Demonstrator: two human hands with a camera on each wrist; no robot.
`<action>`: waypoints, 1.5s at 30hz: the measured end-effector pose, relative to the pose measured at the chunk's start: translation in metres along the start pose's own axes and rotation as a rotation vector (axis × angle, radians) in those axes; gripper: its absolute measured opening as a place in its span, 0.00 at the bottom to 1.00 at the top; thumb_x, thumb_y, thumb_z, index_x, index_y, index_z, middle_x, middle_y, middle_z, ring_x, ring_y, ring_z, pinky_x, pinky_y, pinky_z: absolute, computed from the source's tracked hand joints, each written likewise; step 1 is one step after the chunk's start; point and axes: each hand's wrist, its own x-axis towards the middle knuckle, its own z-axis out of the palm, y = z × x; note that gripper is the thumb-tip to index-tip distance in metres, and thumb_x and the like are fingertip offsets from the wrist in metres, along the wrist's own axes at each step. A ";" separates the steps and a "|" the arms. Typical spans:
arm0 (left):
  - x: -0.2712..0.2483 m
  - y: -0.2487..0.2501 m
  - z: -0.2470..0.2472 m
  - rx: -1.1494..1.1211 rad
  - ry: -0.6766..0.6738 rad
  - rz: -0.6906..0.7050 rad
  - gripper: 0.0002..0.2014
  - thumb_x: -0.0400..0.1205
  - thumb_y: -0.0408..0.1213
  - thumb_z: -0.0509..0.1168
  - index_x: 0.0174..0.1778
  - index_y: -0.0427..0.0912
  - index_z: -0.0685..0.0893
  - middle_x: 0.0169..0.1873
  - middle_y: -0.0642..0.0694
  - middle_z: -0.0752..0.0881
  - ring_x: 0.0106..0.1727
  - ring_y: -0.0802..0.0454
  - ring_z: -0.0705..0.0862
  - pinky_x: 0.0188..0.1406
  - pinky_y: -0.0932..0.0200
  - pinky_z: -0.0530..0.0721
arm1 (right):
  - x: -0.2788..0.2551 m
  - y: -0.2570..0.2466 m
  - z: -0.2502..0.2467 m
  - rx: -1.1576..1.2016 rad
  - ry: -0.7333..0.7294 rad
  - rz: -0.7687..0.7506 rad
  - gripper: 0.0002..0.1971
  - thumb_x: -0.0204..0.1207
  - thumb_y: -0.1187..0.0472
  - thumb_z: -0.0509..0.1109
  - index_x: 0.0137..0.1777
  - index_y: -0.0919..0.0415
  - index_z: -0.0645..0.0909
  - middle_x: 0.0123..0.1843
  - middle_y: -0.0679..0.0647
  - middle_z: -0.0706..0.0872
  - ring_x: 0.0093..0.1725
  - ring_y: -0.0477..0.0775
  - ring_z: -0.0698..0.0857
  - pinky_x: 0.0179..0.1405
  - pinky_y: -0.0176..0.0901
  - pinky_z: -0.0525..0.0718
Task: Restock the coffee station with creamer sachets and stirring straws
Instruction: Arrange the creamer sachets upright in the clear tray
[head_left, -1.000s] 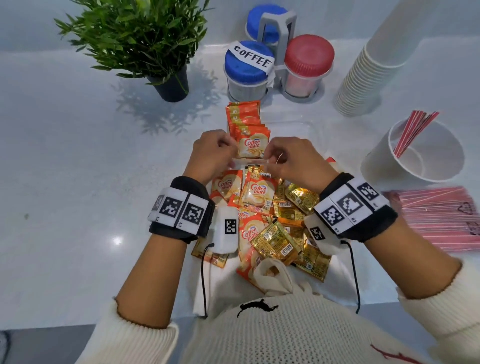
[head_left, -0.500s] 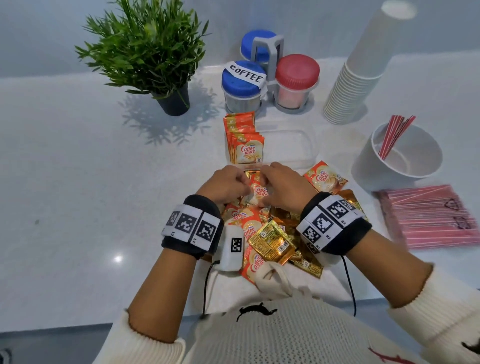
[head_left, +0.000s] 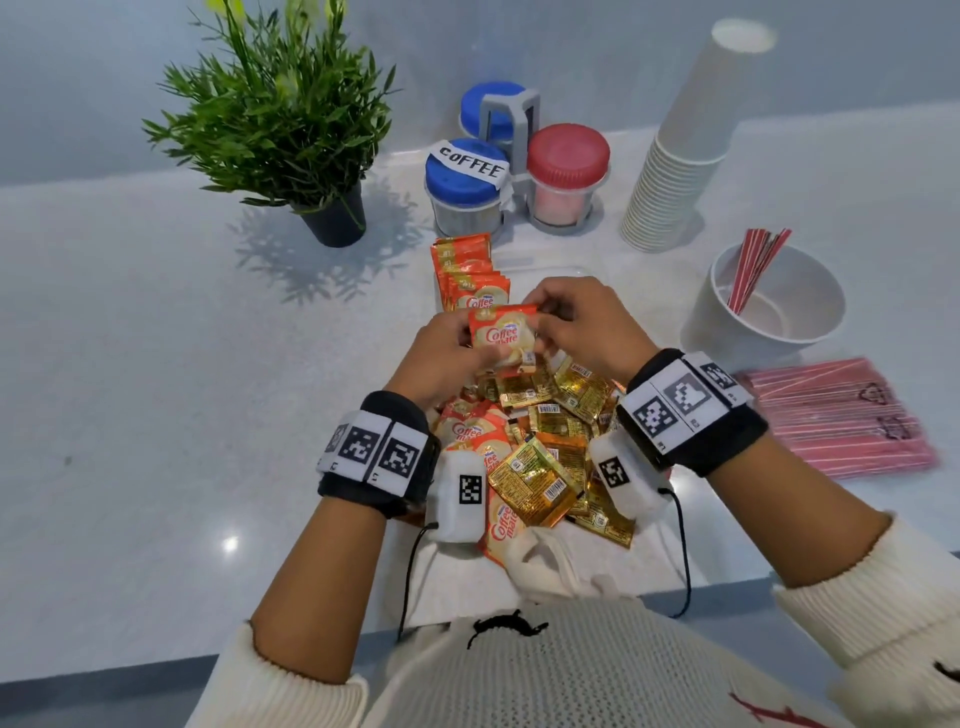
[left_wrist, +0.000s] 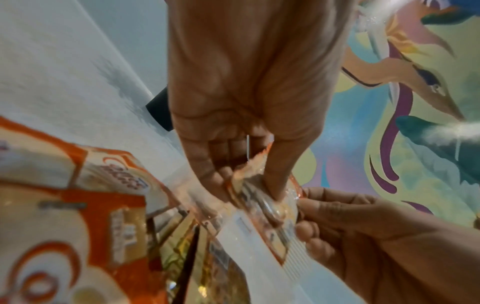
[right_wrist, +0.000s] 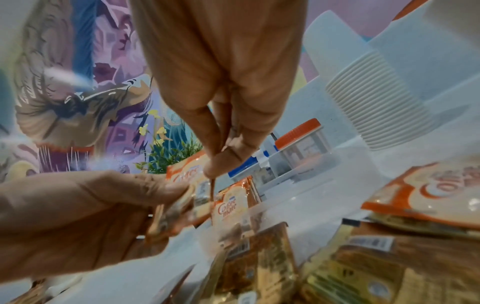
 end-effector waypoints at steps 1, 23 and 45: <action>0.001 0.001 0.000 -0.035 0.026 0.003 0.10 0.78 0.31 0.69 0.54 0.41 0.82 0.49 0.43 0.86 0.53 0.44 0.86 0.57 0.49 0.84 | 0.002 0.000 0.001 0.014 0.028 -0.009 0.06 0.75 0.73 0.65 0.48 0.65 0.81 0.31 0.53 0.82 0.28 0.50 0.82 0.36 0.43 0.84; 0.001 -0.006 -0.007 -0.164 0.267 -0.012 0.09 0.83 0.32 0.59 0.53 0.45 0.82 0.54 0.41 0.88 0.54 0.43 0.87 0.59 0.43 0.85 | -0.014 0.018 -0.006 -0.309 -0.002 -0.080 0.09 0.79 0.66 0.63 0.52 0.63 0.84 0.45 0.59 0.87 0.36 0.51 0.81 0.31 0.30 0.73; 0.003 -0.010 0.002 -0.246 0.283 -0.023 0.08 0.85 0.34 0.57 0.58 0.43 0.79 0.53 0.41 0.86 0.45 0.50 0.87 0.41 0.58 0.88 | -0.006 0.021 0.015 -0.217 -0.041 -0.010 0.13 0.73 0.65 0.71 0.58 0.61 0.81 0.60 0.58 0.85 0.60 0.56 0.83 0.63 0.49 0.80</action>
